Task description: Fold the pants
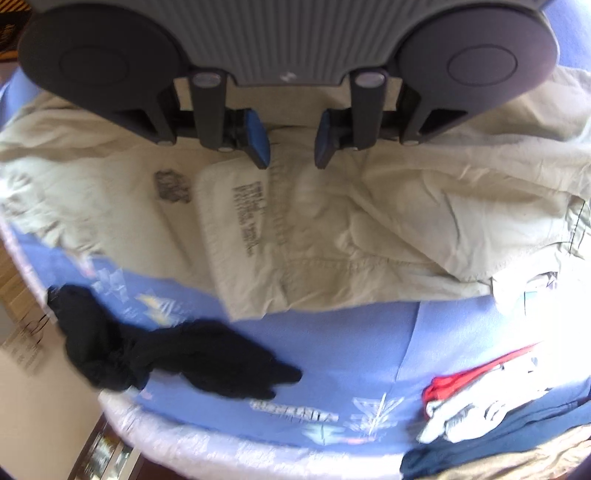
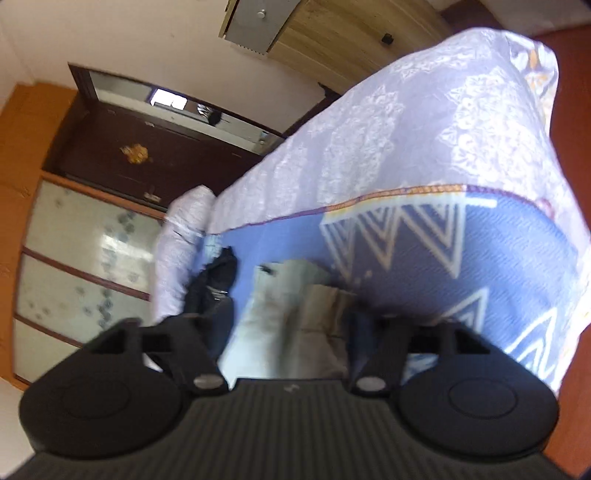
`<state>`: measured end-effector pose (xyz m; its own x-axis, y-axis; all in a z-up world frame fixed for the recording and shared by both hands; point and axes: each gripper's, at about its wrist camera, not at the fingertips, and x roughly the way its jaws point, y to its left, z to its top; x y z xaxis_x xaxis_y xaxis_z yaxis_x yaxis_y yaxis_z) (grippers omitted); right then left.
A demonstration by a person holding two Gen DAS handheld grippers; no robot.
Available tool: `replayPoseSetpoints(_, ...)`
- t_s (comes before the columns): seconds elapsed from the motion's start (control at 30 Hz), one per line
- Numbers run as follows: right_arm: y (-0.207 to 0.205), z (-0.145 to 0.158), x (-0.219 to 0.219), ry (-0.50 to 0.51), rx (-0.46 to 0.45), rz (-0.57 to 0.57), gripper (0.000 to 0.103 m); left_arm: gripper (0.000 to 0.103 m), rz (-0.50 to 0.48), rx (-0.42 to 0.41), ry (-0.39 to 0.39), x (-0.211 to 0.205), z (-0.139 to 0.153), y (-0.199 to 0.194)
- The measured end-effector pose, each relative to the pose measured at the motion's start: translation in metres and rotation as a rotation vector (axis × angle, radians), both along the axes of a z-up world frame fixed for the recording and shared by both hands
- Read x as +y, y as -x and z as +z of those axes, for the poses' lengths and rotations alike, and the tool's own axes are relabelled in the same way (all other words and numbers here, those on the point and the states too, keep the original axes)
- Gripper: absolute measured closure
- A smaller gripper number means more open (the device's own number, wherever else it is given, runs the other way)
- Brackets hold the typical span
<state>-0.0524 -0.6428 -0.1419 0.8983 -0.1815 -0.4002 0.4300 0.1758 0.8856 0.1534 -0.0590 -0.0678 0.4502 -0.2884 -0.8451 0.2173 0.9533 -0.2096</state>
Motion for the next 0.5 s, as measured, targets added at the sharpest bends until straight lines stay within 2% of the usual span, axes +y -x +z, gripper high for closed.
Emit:
replayPoseSetpoints(0.03, -0.005, 0.002, 0.002, 0.025, 0.043, 0.018, 0.031, 0.069, -0.002, -0.01, -0.001, -0.001, 0.002, 0.003)
replayPoseSetpoints(0.07, -0.015, 0.007, 0.005, 0.068, 0.12, 0.051, 0.058, 0.068, -0.013, -0.008, -0.018, -0.004, 0.001, 0.005)
replayPoseSetpoints(0.1, -0.024, 0.008, 0.008, 0.081, 0.182, 0.081, 0.08, 0.068, -0.03, 0.009, -0.045, -0.008, -0.002, 0.006)
replayPoseSetpoints(0.13, -0.029, 0.007, 0.011, 0.067, 0.178, 0.075, 0.082, 0.068, -0.052, 0.035, -0.076, -0.013, -0.007, 0.008)
replayPoseSetpoints(0.17, -0.028, 0.01, 0.015, 0.059, 0.134, 0.066, 0.082, 0.069, -0.07, 0.057, -0.099, -0.015, -0.011, 0.009)
replayPoseSetpoints(0.23, -0.034, 0.033, 0.032, 0.119, 0.069, 0.077, 0.082, 0.07, -0.085, 0.066, -0.097, -0.013, -0.009, 0.015)
replayPoseSetpoints(0.33, -0.046, 0.079, 0.068, 0.265, -0.003, 0.176, 0.082, 0.069, -0.059, 0.039, 0.013, 0.007, 0.012, 0.02)
replayPoseSetpoints(0.43, -0.07, 0.121, 0.122, 0.398, -0.091, 0.339, 0.082, 0.068, -0.015, -0.011, 0.094, 0.031, 0.036, 0.024)
replayPoseSetpoints(0.5, -0.091, 0.137, 0.166, 0.453, -0.142, 0.465, 0.082, 0.068, 0.014, -0.043, 0.146, 0.048, 0.049, 0.027)
